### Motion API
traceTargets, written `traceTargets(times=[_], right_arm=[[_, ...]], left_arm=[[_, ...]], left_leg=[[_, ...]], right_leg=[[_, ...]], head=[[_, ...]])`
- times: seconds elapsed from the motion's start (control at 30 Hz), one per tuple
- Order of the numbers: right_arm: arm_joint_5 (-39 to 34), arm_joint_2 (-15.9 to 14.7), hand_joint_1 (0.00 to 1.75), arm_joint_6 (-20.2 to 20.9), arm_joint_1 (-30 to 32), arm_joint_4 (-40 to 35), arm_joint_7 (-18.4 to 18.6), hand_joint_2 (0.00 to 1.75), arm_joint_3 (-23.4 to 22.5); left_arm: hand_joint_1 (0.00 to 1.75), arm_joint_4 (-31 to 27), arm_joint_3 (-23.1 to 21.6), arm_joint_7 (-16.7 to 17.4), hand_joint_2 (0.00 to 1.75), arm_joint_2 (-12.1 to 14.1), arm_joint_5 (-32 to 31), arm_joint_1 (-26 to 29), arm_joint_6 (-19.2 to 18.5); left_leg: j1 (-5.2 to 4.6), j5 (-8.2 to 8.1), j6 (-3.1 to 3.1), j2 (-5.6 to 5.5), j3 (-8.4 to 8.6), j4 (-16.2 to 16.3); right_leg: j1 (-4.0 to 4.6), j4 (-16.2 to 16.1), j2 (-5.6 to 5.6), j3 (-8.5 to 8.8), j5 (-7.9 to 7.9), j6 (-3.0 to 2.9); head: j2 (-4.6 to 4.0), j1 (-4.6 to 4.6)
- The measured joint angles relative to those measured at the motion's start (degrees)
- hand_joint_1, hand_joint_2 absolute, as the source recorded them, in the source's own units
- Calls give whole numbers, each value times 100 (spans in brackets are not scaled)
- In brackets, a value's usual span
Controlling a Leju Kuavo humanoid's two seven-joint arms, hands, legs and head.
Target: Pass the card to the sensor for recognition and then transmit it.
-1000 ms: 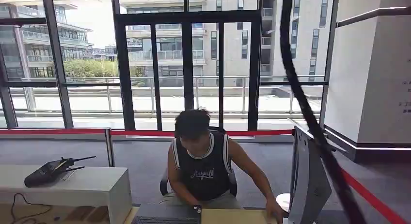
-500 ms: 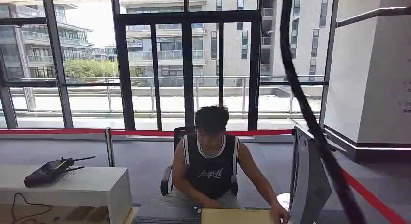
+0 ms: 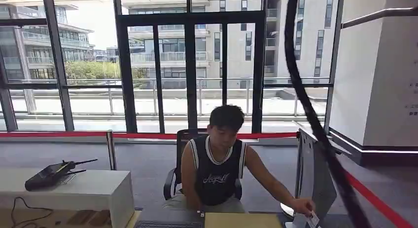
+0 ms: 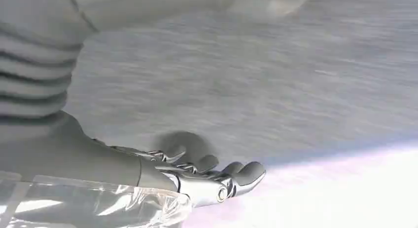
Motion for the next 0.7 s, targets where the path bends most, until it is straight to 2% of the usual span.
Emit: traceTargets(times=[0.07, 0.13, 0.17, 0.2, 0.23, 0.27, 0.3, 0.33, 0.37, 0.4, 0.43, 0.5, 0.6, 0.7], right_arm=[[-66, -92, 0, 35, -359, 2, -586, 175, -98], [-64, -180, 0, 129, -708, 2, -977, 175, -147], [-104, -219, 0, 220, -888, -4, -1084, 175, -149], [-307, -225, 0, 410, -1028, -79, -1039, 175, -138], [-717, -153, 0, 718, -1112, -320, -895, 175, -54], [-1430, -90, 0, 1001, -1088, -654, -519, 175, 106], [-2295, -44, 0, 1043, -941, -1080, 63, 175, 374], [-3338, -64, 0, 893, -695, -1591, 830, 175, 758], [-4325, -138, 0, 545, -459, -2028, 1584, 175, 1230], [-5118, -206, 0, 220, -238, -2435, 2090, 175, 1788], [-5693, -245, 0, -2, -68, -2860, 2307, 175, 2415], [-5781, -328, 0, -210, 129, -3503, 2291, 175, 3441], [-5705, -356, 0, -293, 366, -4183, 2281, 175, 4543], [-5705, -358, 0, -319, 506, -4675, 2283, 175, 5378]], left_arm=[[0, 0, -2, -33, 0, 0, -20, 8, -2], [0, 0, -2, -53, 0, -4, -39, 2, -2], [0, 0, 0, -53, 0, -13, -44, -3, -4], [0, 0, -2, -48, 0, -20, -52, -4, -4], [0, 0, -2, -28, 0, -35, -57, -5, -7], [0, 0, -2, -2, 0, -46, -63, -12, -11], [0, -2, -2, 15, 0, -52, -76, -23, -11], [0, -2, -2, 31, 0, -61, -90, -27, -13], [0, -2, -2, 41, 0, -70, -96, -19, -13], [0, 0, -2, 50, 0, -72, -98, 6, -13], [0, 2, -2, 57, 0, -66, -98, 37, -13], [0, 2, -2, 57, 0, -61, -100, 20, -17], [0, 0, -2, 55, 0, -90, -105, -66, -28], [0, -2, -2, 55, 0, -98, -105, -63, -28]], left_leg=[[-5, 5, 1, 0, -6, 1], [-7, 6, 1, 0, -5, 1], [-7, 7, 0, 1, 0, 1], [-5, 7, 0, -2, 1, 2], [-4, 7, 0, -7, 5, 2], [-4, 7, 1, -10, 16, 11], [-7, 1, 11, -28, 18, 15], [-16, -2, 21, -67, 14, 19], [-27, -3, 23, -102, 1, 17], [-33, -4, 24, -100, -13, 11], [-47, -16, 18, -54, -23, 6], [-45, -46, 29, 87, 4, 2], [-39, -48, 31, 76, 20, 3], [-39, -26, 36, 23, 8, 4]], right_leg=[[-9, 1, 0, -3, 5, 5], [-10, 2, 1, -3, 5, 5], [-10, 1, 1, -4, 5, 5], [-10, 1, -1, -1, 5, 5], [-10, 1, -6, 2, 4, 6], [-9, -6, -10, -2, -1, 11], [-10, -7, -30, 10, -17, 34], [-14, -6, -75, 27, -34, 44], [-29, 6, -105, 37, -41, 44], [-41, 22, -98, 22, -38, 41], [-44, 31, -53, 8, -26, 26], [-43, 27, 80, -5, -17, 22], [-39, 17, 74, 2, -20, 26], [-40, 16, 13, 3, -22, 29]], head=[[0, -2], [0, -2], [0, -2], [0, -2], [0, -2], [0, 0], [0, -14], [0, -9], [0, 2], [0, 0], [2, 0], [2, -15], [0, -17], [0, -18]])
